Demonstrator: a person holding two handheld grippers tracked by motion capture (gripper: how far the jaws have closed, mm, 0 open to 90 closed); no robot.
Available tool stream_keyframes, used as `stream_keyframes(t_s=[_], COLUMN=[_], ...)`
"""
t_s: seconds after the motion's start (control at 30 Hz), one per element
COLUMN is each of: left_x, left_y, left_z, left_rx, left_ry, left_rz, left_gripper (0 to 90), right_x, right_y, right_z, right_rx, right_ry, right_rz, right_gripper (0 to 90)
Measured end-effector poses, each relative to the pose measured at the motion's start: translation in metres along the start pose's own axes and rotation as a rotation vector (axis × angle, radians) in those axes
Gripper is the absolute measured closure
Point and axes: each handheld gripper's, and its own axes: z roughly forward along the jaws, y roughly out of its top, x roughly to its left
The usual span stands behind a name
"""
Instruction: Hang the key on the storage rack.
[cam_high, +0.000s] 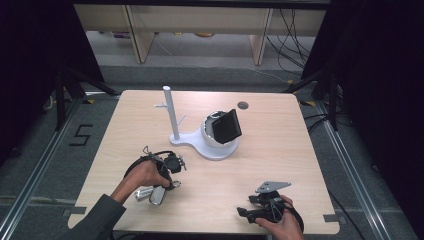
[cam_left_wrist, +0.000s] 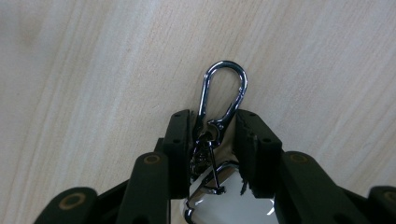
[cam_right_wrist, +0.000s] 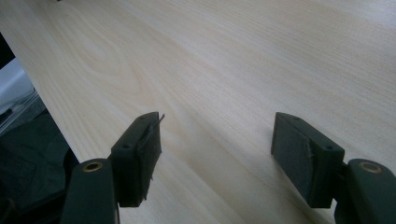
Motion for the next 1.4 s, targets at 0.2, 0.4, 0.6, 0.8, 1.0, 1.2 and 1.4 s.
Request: stream_keyframes(t_s=[0.2, 0.4, 0.6, 0.8, 1.0, 1.2, 1.4], left_x=[-0.002, -0.004, -0.003, -0.001, -0.002, 0.005, 0.014], left_y=[0.001, -0.001, 0.002, -0.002, -0.004, -0.012, -0.022], left_z=[0.0, 0.0, 0.0, -0.001, -0.015, -0.038, -0.062], left_rx=[0.043, 0.054, 0.077, 0.035, -0.008, -0.085, -0.116], left_ry=[0.016, 0.0, 0.002, -0.015, -0.018, -0.038, -0.029], left_rz=[0.021, 0.014, 0.001, 0.009, 0.023, -0.011, -0.046], left_gripper=[61.6, 74.5, 75.4, 75.5, 75.6, 75.5, 75.5], right_x=[0.0, 0.001, 0.001, 0.001, 0.0, 0.0, 0.0], right_y=[-0.001, 0.0, 0.0, 0.0, 0.0, 0.0, 0.0], right_z=[0.001, 0.0, 0.001, 0.001, 0.001, 0.002, 0.003], right_rx=[-0.013, 0.016, 0.007, 0.0, -0.001, 0.002, -0.01], right_ry=[0.006, 0.012, 0.017, 0.015, 0.015, 0.013, 0.015], right_rz=[0.0, -0.004, -0.011, -0.001, -0.002, -0.002, 0.008], right_gripper=[34.2, 34.4, 34.5, 34.6, 34.6, 34.6, 34.6])
